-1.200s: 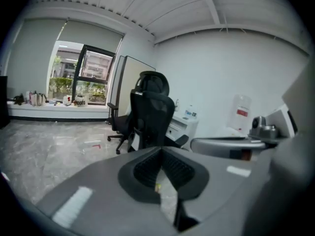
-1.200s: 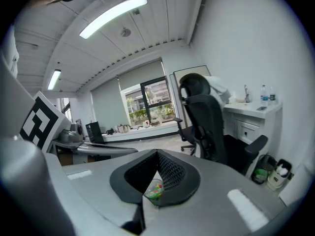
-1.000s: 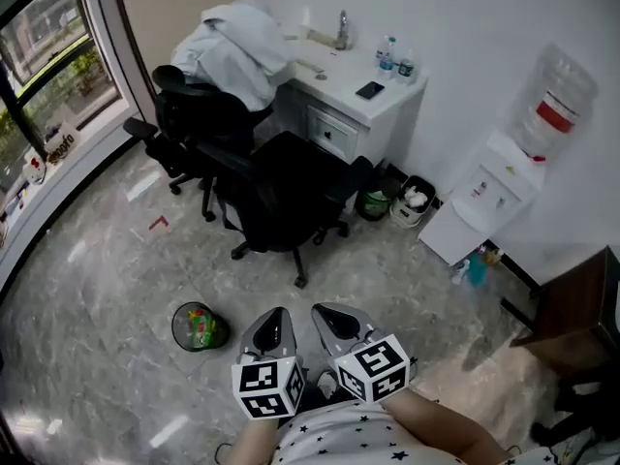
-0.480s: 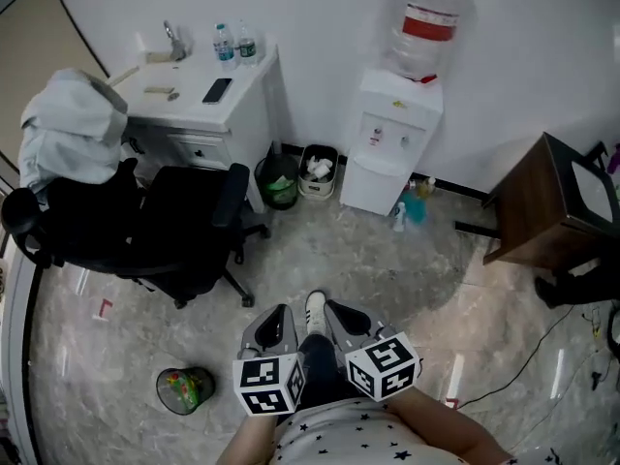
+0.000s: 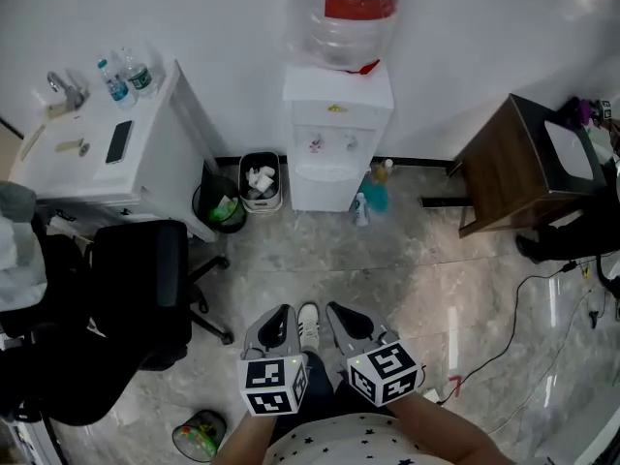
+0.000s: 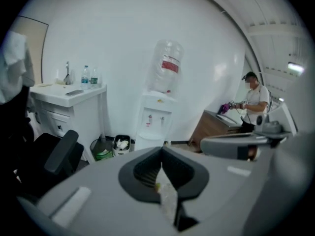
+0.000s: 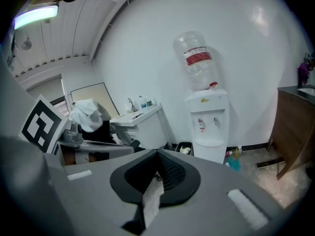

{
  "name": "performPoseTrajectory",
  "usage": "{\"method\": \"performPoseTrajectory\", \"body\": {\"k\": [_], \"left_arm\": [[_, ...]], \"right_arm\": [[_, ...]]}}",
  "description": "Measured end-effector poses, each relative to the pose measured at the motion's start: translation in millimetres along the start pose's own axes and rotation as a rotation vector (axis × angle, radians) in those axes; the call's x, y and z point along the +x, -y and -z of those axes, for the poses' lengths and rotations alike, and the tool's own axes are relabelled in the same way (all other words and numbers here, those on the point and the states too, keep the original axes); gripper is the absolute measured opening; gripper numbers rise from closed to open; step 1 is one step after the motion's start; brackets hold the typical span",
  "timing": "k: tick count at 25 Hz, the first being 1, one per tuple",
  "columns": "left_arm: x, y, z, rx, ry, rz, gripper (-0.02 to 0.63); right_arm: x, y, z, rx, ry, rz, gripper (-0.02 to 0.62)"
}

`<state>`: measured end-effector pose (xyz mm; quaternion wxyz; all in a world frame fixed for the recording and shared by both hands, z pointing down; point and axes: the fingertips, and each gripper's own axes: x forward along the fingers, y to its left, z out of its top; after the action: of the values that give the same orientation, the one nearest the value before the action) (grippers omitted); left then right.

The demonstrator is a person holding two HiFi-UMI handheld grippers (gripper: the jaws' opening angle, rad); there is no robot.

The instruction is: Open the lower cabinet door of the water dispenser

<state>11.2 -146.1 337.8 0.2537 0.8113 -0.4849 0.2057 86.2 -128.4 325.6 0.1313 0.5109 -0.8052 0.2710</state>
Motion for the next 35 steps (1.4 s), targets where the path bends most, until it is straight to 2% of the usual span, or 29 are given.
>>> {"method": "performPoseTrajectory", "body": {"k": [6, 11, 14, 18, 25, 30, 32, 35], "left_arm": [[117, -15, -28, 0.033, -0.082, 0.067, 0.006], [204, -23, -23, 0.026, -0.132, 0.104, 0.006], [253, -26, -2, 0.047, -0.149, 0.115, 0.006], [325, -31, 49, 0.071, -0.206, 0.134, 0.006], [424, -54, 132, -0.044, -0.313, 0.143, 0.006], [468, -73, 157, -0.093, -0.326, 0.114, 0.006], [480, -77, 164, -0.081, -0.327, 0.109, 0.007], [492, -77, 171, -0.057, -0.328, 0.098, 0.006]], "right_arm": [[77, 77, -23, 0.038, -0.056, 0.085, -0.002], [135, 141, -19, 0.049, -0.08, 0.143, -0.003], [174, 180, -1, 0.062, -0.1, 0.157, -0.003], [237, 240, 37, 0.058, -0.109, 0.164, -0.002], [332, 370, 140, 0.028, -0.196, 0.248, -0.001], [380, 452, 164, 0.005, -0.225, 0.217, 0.11], [394, 480, 162, 0.003, -0.215, 0.242, 0.203], [411, 509, 151, -0.028, -0.199, 0.275, 0.245]]}}
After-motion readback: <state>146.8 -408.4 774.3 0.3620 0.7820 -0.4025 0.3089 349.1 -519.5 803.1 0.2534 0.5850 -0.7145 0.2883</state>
